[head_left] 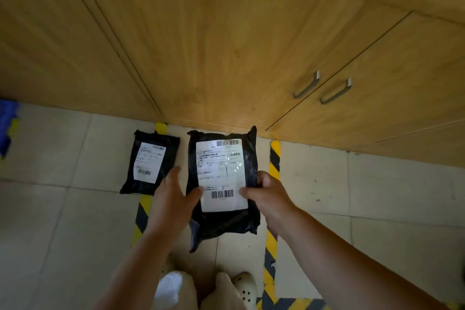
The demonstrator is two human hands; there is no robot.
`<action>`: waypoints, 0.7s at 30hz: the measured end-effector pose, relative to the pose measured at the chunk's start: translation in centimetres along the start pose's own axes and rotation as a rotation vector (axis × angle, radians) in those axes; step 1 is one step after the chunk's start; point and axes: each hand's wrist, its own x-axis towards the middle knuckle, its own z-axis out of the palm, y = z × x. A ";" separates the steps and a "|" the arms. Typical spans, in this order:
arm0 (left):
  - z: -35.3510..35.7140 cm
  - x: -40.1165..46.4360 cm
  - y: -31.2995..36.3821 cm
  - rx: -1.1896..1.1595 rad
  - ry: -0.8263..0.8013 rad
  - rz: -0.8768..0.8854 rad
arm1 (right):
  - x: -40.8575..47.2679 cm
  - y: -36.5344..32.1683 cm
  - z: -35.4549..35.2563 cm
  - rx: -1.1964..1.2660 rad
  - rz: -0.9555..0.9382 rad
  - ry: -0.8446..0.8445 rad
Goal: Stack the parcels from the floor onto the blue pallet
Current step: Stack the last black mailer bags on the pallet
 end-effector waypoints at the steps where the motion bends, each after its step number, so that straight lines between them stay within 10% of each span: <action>1: -1.5 -0.7 1.3 -0.052 -0.003 -0.001 | -1.8 -1.6 -0.1 -0.009 -0.012 -0.013; 21: -27.2 -25.1 19.9 -0.420 0.048 0.246 | -33.7 -22.5 -0.8 -0.062 -0.307 -0.062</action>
